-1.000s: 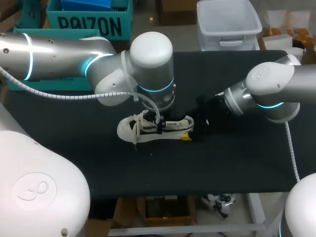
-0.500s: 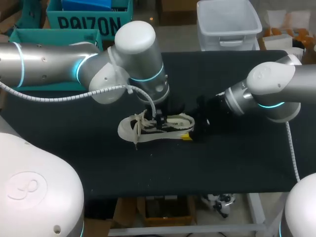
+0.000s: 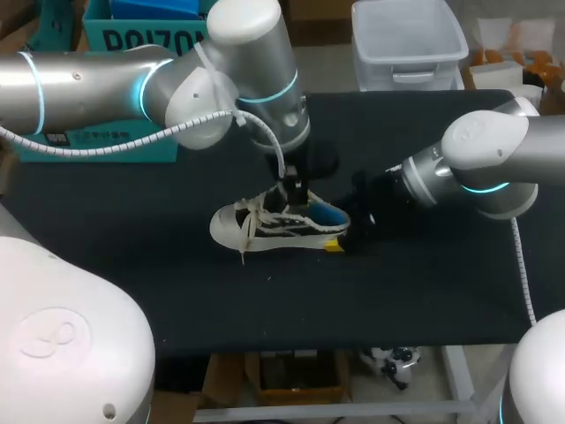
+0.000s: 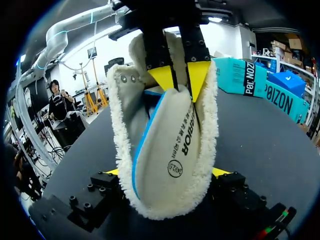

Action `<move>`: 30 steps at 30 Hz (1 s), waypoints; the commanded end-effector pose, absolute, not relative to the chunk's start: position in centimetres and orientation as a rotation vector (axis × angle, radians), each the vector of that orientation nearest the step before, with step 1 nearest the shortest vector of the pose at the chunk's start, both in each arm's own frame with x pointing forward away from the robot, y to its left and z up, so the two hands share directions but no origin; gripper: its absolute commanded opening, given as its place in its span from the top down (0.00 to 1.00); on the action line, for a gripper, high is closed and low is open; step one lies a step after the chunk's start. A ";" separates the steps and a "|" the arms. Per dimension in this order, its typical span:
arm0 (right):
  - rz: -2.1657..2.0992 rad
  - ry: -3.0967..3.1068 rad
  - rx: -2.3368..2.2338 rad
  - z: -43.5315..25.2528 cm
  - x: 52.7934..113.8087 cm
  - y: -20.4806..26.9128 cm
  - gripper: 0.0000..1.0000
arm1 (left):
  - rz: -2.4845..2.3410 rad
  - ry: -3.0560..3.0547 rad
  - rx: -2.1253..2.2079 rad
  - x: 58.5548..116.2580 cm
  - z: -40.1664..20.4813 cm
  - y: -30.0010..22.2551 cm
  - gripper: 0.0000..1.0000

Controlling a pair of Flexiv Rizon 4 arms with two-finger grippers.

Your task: Open the shoe tongue, take the insole out of the shoe, put the insole back into the shoe, and pack the shoe into the shoebox

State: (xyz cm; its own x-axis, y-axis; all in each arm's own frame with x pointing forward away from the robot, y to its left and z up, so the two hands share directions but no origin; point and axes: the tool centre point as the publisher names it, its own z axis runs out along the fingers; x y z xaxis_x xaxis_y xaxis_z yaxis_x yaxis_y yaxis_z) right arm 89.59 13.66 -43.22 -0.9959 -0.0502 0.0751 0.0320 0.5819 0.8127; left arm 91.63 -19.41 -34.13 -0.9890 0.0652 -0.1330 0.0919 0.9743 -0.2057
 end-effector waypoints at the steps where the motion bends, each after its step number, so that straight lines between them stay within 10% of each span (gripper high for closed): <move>1: -1.400 -2.710 0.020 -44.2 89.2 14.1 1.00 | -0.347 3.051 0.121 92.4 -33.4 -19.9 1.00; 30: -1.400 -2.710 0.020 -44.2 89.2 14.1 1.00 | -0.857 3.135 0.595 86.6 -26.4 -20.3 1.00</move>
